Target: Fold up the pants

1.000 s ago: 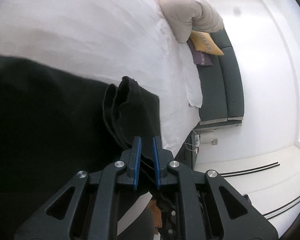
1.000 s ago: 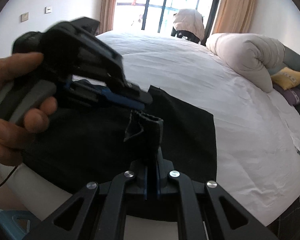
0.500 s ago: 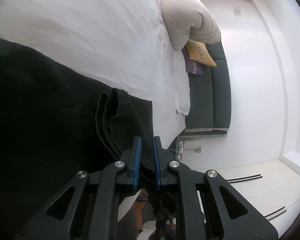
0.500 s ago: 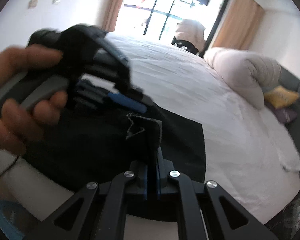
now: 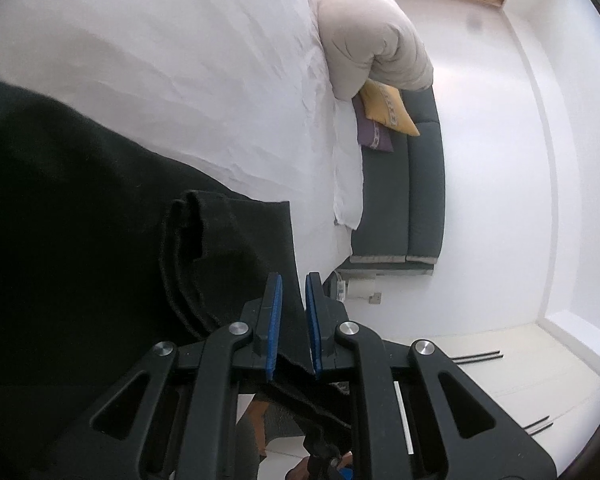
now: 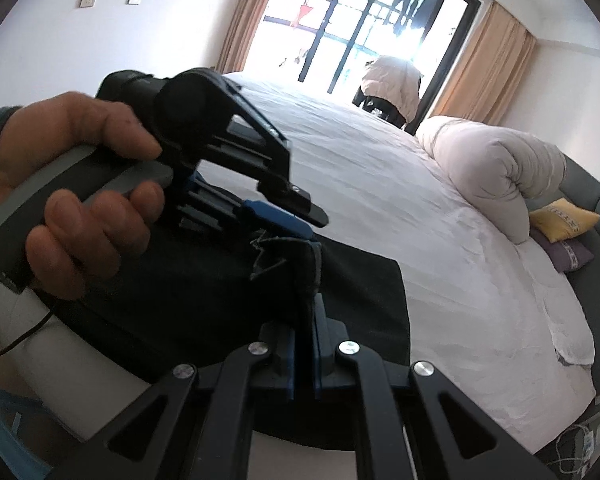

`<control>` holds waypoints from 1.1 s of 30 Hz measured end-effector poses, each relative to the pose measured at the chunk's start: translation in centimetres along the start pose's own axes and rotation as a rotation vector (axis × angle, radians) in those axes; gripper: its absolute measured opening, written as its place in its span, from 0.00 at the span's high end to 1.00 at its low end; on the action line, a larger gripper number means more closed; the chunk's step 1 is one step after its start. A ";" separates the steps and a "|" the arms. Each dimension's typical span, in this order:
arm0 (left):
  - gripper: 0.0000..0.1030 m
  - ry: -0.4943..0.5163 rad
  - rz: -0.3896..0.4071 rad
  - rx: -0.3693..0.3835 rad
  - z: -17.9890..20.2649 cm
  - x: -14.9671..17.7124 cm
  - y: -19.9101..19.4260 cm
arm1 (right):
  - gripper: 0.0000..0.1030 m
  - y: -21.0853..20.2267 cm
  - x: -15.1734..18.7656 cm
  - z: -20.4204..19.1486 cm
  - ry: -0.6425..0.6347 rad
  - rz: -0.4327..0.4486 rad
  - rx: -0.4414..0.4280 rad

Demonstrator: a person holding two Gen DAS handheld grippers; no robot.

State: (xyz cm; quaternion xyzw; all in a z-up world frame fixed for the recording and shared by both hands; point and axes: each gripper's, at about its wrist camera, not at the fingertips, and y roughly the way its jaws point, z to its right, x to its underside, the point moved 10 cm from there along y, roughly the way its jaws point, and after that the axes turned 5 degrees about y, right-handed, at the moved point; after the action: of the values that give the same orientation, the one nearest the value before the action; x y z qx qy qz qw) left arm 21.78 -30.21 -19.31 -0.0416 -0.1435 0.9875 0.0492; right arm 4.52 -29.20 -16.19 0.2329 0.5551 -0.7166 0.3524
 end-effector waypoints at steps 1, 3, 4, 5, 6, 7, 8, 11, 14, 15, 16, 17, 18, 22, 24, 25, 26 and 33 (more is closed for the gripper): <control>0.90 0.006 -0.011 0.005 0.2 0.0 0.2 | 0.93 0.0 -0.2 -0.1 -0.006 0.004 -0.001; 1.00 0.030 -0.034 0.018 0.9 0.3 0.6 | 0.93 -0.2 -0.5 -0.7 -0.024 0.011 -0.001; 1.00 0.047 -0.035 0.016 1.0 0.2 0.8 | 0.93 -0.3 -0.6 -1.0 -0.028 0.013 -0.001; 1.00 0.066 -0.034 0.015 1.3 0.2 0.8 | 0.93 -0.3 -0.7 -1.2 -0.034 0.015 0.000; 1.00 0.087 -0.033 0.019 1.8 0.2 0.7 | 0.93 -0.4 -0.9 -1.5 -0.039 0.019 0.003; 1.00 0.108 -0.029 0.017 2.1 0.2 0.5 | 0.93 -0.5 -0.9 -1.7 -0.043 0.021 0.004; 1.00 0.121 -0.025 0.014 2.4 0.2 0.3 | 0.93 -0.6 -1.0 -1.9 -0.045 0.025 0.005; 1.00 0.150 -0.008 0.021 3.3 0.1 -0.8 | 0.93 -0.9 -1.5 -2.4 -0.050 0.039 0.006; 1.00 0.187 0.001 0.025 4.3 0.1 -2.4 | 0.93 -1.2 -2.1 -3.0 -0.057 0.056 -0.002; 1.00 0.193 0.007 0.029 4.5 0.1 -3.0 | 0.93 -1.2 -2.2 -3.2 -0.059 0.059 -0.003; 1.00 0.192 0.016 0.031 4.5 0.1 -3.7 | 0.93 -1.2 -2.3 -3.3 -0.059 0.061 -0.005; 1.00 0.184 0.023 0.034 4.4 0.1 -4.3 | 0.93 -1.2 -2.4 -3.4 -0.053 0.062 -0.008; 1.00 0.163 0.032 0.033 4.0 -0.1 -5.3 | 0.93 -1.2 -2.5 -3.4 -0.047 0.061 -0.008; 0.98 0.170 0.019 -0.013 3.5 0.4 -8.0 | 0.93 -0.8 -2.7 -2.9 -0.026 0.049 -0.009; 0.82 0.187 0.017 -0.049 3.3 0.7 -9.3 | 0.93 -0.6 -2.8 -2.7 -0.012 0.043 -0.011; 0.47 0.186 0.019 -0.063 3.2 0.9 -10.1 | 0.93 -0.6 -2.9 -2.5 -0.002 0.041 -0.012; 0.24 0.164 0.031 -0.064 2.9 1.2 -10.8 | 0.93 -0.7 -3.0 -2.4 0.010 0.041 -0.014; 0.00 0.024 0.049 -0.042 -0.5 2.2 -13.0 | 0.93 -1.0 -3.8 -2.2 0.010 0.063 -0.014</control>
State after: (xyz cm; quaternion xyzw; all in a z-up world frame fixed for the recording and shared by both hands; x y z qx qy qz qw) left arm 20.77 -17.48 -16.20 -0.0579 -0.1624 0.9847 0.0256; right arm 6.09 -26.02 -13.45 0.2514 0.5543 -0.6999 0.3736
